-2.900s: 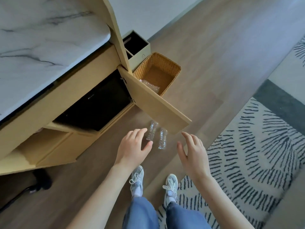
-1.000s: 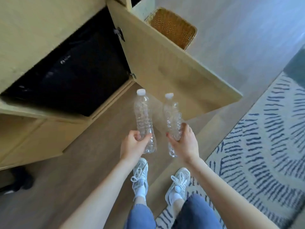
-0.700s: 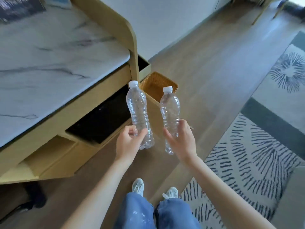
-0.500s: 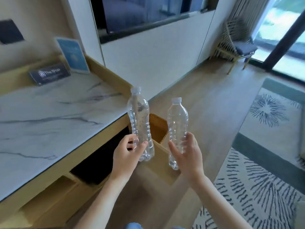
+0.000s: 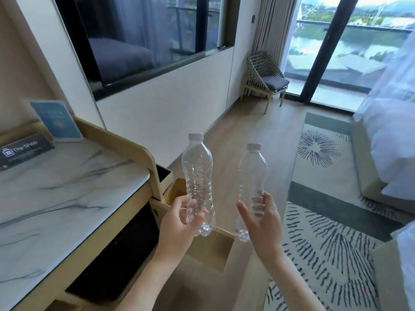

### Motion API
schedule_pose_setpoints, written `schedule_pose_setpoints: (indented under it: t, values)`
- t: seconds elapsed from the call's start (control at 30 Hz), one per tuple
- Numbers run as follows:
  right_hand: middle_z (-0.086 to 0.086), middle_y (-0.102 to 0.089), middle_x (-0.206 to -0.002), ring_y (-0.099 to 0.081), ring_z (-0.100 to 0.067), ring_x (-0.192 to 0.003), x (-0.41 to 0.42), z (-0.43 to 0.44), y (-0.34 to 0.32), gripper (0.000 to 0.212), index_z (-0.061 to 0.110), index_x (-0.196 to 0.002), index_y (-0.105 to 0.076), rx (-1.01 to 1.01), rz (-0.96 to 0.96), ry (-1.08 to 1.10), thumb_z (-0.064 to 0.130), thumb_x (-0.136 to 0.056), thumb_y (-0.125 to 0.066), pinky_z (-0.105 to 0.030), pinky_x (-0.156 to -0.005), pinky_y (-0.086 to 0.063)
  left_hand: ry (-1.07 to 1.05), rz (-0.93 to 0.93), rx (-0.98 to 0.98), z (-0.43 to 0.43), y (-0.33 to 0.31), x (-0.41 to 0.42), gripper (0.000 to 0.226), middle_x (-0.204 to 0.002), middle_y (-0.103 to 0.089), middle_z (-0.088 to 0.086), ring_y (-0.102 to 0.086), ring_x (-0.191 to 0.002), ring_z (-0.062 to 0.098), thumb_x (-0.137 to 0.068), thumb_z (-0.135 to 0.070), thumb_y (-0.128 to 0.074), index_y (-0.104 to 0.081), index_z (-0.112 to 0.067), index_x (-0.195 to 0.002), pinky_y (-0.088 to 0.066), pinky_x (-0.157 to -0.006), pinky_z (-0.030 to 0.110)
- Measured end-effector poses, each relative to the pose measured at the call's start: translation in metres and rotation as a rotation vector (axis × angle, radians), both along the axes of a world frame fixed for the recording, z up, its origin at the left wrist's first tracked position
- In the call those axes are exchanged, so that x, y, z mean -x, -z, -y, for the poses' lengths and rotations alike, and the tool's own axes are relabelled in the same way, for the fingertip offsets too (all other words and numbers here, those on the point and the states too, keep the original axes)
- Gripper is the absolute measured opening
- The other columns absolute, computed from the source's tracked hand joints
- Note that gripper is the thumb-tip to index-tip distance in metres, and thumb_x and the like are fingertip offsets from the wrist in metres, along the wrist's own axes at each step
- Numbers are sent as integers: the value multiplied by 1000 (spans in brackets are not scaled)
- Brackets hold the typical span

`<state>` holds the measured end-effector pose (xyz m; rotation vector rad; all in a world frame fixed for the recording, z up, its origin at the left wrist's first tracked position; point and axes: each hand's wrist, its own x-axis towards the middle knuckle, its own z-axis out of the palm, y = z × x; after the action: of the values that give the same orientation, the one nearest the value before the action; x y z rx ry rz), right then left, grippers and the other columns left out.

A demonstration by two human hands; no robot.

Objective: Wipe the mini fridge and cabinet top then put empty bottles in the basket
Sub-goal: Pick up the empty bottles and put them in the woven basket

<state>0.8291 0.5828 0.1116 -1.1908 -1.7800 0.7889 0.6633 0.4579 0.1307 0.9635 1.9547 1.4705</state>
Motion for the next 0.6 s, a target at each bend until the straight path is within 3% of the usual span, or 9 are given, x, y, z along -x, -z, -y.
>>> schedule_pose_setpoints:
  t: [0.1,0.17,0.3,0.37,0.47,0.6]
  values:
    - [9,-60,-101,-59,-3,-86,-20,-20,-1,65,11,-132,-52,22,9,34,44,-82,-76,-18,-76,-47,24,7,27,-26,4,-9,69,-112,-66,-17,-60,-104,0,-62,-70,-63,-56,-34,-120,-53,-84,26]
    - [5,-61,-104,-61,-7,-88,-36,-39,1,67,11,-135,-50,39,-10,56,44,-83,-76,-27,-80,-51,51,-5,25,-49,5,-18,74,-113,-66,-17,-59,-103,-5,-61,-71,-62,-55,-34,-125,-50,-82,20]
    - [16,-59,-102,-59,4,-90,-74,-91,8,68,13,-135,-50,76,-33,104,47,-82,-76,-21,-79,-50,114,-41,55,-112,12,-51,84,-122,-63,-17,-56,-111,-2,-65,-71,-61,-50,-30,-138,-44,-82,15]
    - [13,-62,-103,-62,0,-91,-97,-126,13,68,12,-134,-51,85,-30,120,47,-82,-77,-27,-81,-54,137,-55,66,-150,17,-73,88,-124,-62,-17,-55,-112,-2,-63,-76,-58,-49,-31,-139,-43,-81,15]
    - [0,-66,-110,-65,-17,-97,-136,-185,17,71,8,-136,-51,96,-14,121,46,-82,-77,-43,-87,-56,139,-67,71,-213,22,-114,85,-123,-60,-19,-53,-110,-6,-65,-76,-58,-50,-31,-137,-41,-78,12]
    - [-3,-63,-120,-63,-20,-107,-185,-262,9,74,8,-140,-47,126,4,78,48,-84,-75,-43,-94,-53,114,-1,59,-295,16,-173,71,-121,-60,-22,-54,-109,-4,-72,-67,-63,-52,-34,-134,-45,-81,18]
